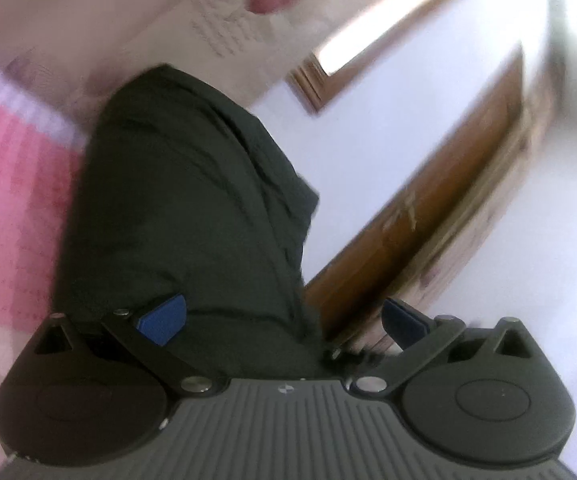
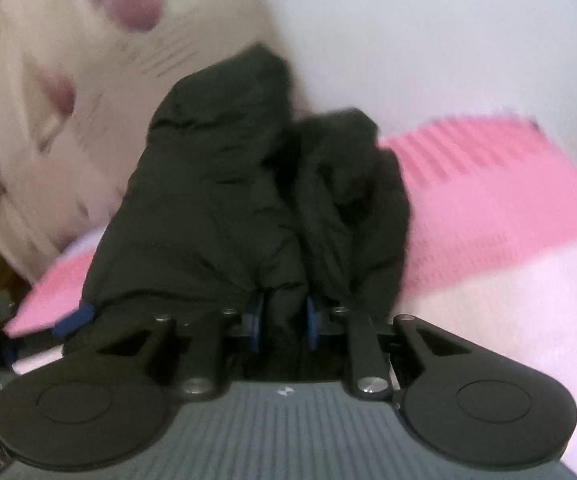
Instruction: Fold large clothes
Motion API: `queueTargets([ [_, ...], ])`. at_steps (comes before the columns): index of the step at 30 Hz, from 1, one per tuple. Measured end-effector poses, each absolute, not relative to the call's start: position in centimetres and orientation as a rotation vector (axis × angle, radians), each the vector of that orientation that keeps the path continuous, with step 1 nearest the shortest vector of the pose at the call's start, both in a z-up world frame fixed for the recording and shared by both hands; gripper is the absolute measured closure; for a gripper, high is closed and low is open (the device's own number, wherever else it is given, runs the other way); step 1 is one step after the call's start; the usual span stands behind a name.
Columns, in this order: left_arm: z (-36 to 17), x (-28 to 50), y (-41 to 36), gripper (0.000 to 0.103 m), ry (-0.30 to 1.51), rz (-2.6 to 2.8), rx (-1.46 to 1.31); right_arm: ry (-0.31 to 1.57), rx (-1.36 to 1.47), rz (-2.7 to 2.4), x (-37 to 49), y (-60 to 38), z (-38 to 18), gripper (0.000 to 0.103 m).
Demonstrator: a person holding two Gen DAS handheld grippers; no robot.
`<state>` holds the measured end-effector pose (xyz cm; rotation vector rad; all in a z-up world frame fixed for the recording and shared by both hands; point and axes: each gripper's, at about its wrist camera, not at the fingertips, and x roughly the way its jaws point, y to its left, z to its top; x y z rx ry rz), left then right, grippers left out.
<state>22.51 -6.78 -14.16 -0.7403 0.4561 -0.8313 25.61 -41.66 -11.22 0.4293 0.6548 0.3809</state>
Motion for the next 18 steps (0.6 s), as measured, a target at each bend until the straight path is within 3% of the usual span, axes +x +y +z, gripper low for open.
queueTargets([
  [4, -13.4, 22.5, -3.3, 0.000, 0.397, -0.745, -0.818, 0.624, 0.402, 0.365, 25.4, -35.2, -11.2, 0.082],
  [7, -13.0, 24.2, -2.4, 0.000, 0.441, -0.690, -0.730, 0.636, 0.300, 0.324, 25.8, -32.6, -10.3, 0.067],
  [8, -13.2, 25.0, -2.4, 0.000, 0.482, -0.686, -0.713, 0.644, 0.272, 0.312, 26.1, -32.3, -10.2, 0.058],
  [9, -13.5, 25.9, -2.4, 0.000, 0.524, -0.681, -0.701, 0.651, 0.234, 0.280, 26.3, -31.9, -10.3, 0.035],
  [11, -14.1, 27.4, -2.5, 0.000, 0.582, -0.676, -0.693, 0.665, 0.190, 0.203, 26.5, -31.5, -10.7, 0.001],
  [18, -16.3, 32.2, -3.3, 0.000, 0.714, -0.737, -0.722, 0.715, 0.336, 0.349, 29.7, -24.8, -11.8, 0.002],
])
